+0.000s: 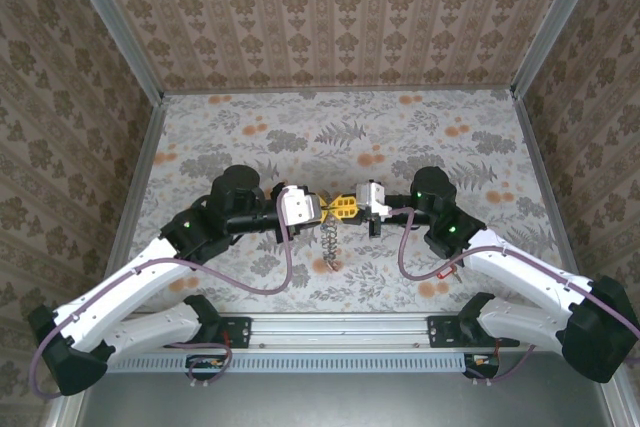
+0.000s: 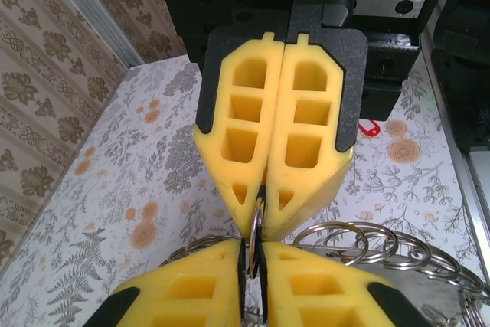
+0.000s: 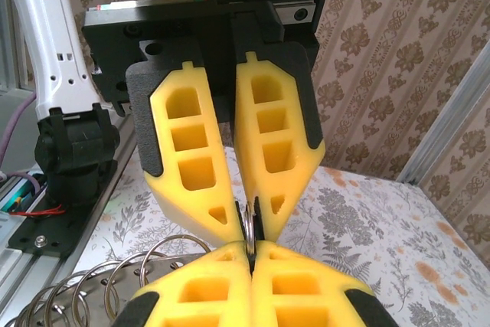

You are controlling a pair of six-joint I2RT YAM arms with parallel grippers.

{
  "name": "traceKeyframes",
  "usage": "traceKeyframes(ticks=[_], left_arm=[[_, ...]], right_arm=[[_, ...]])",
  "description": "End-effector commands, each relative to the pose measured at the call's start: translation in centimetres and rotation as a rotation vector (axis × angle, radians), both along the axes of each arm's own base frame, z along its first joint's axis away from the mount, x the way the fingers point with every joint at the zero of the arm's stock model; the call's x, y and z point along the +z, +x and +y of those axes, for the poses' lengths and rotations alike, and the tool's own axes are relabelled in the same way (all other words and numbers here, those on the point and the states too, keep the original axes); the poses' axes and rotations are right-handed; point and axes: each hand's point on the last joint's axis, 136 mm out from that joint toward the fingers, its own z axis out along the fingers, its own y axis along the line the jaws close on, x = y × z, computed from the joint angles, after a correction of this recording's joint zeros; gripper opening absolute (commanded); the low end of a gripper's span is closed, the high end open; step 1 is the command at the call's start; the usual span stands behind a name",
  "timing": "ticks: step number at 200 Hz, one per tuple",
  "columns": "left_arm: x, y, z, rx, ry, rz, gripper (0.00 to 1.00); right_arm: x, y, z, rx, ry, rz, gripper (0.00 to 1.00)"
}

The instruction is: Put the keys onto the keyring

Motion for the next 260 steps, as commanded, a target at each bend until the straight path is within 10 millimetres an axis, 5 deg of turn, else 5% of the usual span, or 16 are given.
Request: traceKeyframes(ticks=[1,22,43,65,88,146,152,161,198,229,260], left_arm=[[1.6,-0.8,-1.1,-0.056,-0.085,-0.017,0.2],[1.5,-1.0,-1.4,-0.074,-0.082,-0.012,0.17],[1.5,-1.0,-1.4,-0.079,-0.078,-0.014,0.0],[1.4,-0.8,-1.2,-0.067,-0.069,-0.042,0.0],[0.8,-0.4,-0.6,-0.026,-0.045,-0.065,0.0],[-1.2,1.9,2.1,0.154,0.077,-0.177,0.0],[-1.4,2.0,2.3,0.157,0.084,-0.197,0.0],[-1.5,2.3,2.5,0.172,0.089,-0.231,0.0],[-3.2,3.1,3.2,0.17,0.189,-0.361,0.0],[-4.9,2.6,2.8,0.105,0.197,-0.453,0.0],[-4.5,1.3,1.9,0.028,0.093,-0.496,0.0]], right_arm=[[0.9,-1.1,0.0,0.046,0.023,-0.056,0.0],[0.9,-1.1,0.0,0.05,0.026,-0.055,0.0],[0.8,-1.1,0.0,0.045,0.027,-0.055,0.0],[0.2,-0.5,-0.2,0.006,0.006,-0.05,0.0],[-0.6,0.1,-0.5,-0.033,-0.019,-0.042,0.27],[-1.1,2.9,-3.2,-0.297,-0.025,0.036,0.39],[-1.1,3.4,-3.8,-0.344,-0.009,0.061,0.47],[-1.3,4.2,-4.7,-0.427,0.022,0.119,0.55],[-2.3,6.8,-9.2,-0.772,0.091,0.505,0.54],[-8.1,6.9,-15.3,-1.213,0.154,1.013,0.39],[-10.6,4.2,-11.5,-0.996,0.117,1.258,0.44]])
